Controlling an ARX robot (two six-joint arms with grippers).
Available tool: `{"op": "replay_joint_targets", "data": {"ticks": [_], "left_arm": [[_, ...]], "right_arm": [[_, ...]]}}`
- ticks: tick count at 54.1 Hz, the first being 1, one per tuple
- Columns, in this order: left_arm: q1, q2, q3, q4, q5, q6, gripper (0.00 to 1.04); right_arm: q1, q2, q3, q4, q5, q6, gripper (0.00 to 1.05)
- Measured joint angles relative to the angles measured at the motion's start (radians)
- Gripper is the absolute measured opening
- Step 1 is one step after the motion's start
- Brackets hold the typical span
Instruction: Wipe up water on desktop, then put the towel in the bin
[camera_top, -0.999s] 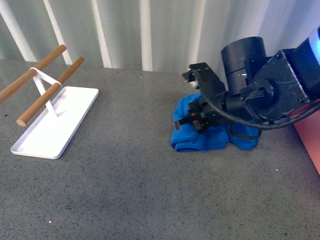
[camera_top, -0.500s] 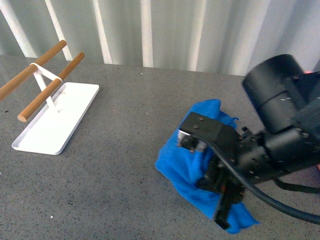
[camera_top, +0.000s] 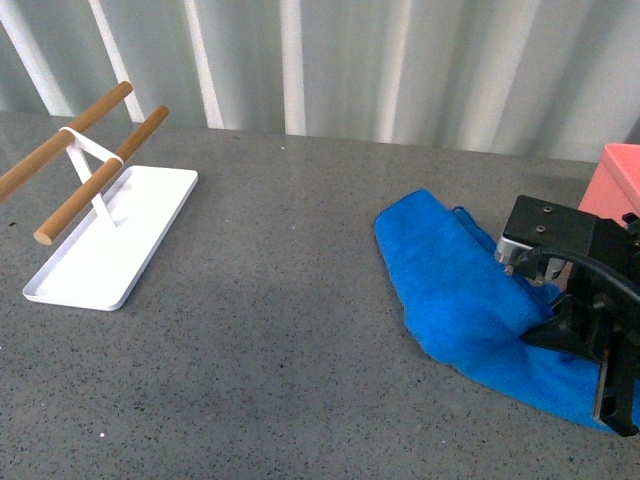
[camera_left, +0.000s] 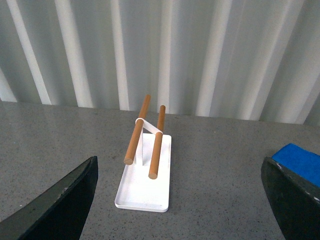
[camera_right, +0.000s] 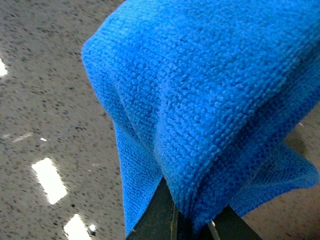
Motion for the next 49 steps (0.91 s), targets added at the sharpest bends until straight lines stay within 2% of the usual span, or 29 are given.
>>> {"op": "replay_joint_targets", "data": {"ticks": [28,37,49], "left_arm": [[0.0,0.0,0.0,0.0,0.0,0.0,0.98],[0.0,0.0,0.0,0.0,0.0,0.0,0.98],[0.0,0.0,0.0,0.0,0.0,0.0,0.98]], "right_arm": [[-0.021,-0.242,0.321,-0.113,-0.026,0.13,0.03],[-0.092,-0.345,0.37,-0.13,-0.066,0.178,0.03],[-0.272,-0.428,0.389,-0.153,-0.108,0.196,0.03]]}}
